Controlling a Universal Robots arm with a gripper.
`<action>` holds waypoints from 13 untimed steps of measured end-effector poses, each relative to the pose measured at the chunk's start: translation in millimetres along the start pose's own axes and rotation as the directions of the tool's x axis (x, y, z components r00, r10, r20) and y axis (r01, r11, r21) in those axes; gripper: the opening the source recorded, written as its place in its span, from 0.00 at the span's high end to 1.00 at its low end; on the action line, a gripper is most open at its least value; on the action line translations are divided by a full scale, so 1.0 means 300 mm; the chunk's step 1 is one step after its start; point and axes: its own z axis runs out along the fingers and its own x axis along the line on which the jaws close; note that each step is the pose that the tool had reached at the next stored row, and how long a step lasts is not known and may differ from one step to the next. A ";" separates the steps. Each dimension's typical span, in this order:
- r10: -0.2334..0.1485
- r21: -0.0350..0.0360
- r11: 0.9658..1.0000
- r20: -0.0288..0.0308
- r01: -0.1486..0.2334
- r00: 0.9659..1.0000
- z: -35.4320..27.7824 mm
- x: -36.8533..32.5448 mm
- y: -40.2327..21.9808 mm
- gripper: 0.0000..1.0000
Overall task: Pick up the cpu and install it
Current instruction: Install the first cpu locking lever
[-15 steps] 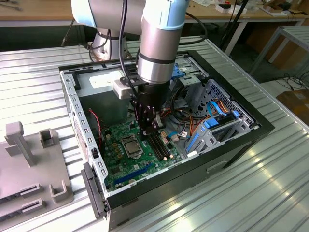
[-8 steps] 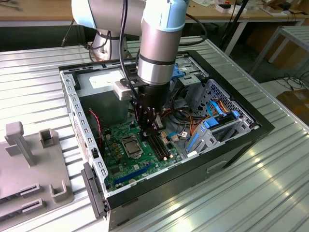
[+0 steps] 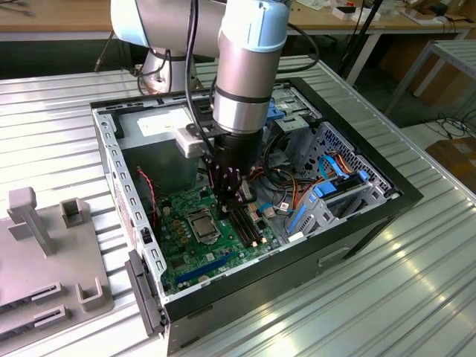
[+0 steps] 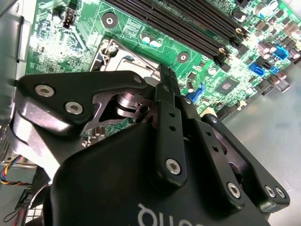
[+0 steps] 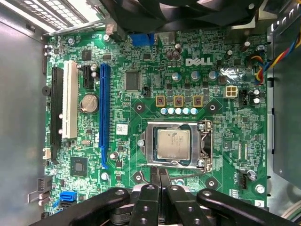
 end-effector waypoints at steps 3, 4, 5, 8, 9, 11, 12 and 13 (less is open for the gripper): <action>-0.002 0.001 1.000 0.000 0.002 1.000 0.004 0.004 0.000 0.87; -0.003 0.001 1.000 0.000 0.003 1.000 0.006 0.004 0.000 0.87; -0.003 0.001 1.000 -0.001 0.003 1.000 0.008 0.005 -0.001 0.87; -0.005 0.001 1.000 -0.001 0.005 1.000 0.013 0.008 -0.001 0.87; -0.005 0.001 1.000 -0.001 0.005 1.000 0.014 0.008 -0.001 0.87; -0.006 0.002 1.000 -0.001 0.006 1.000 0.019 0.010 -0.001 0.87; -0.007 0.002 1.000 -0.001 0.007 1.000 0.021 0.011 -0.002 0.87; -0.008 0.002 1.000 -0.001 0.008 1.000 0.024 0.012 -0.002 0.87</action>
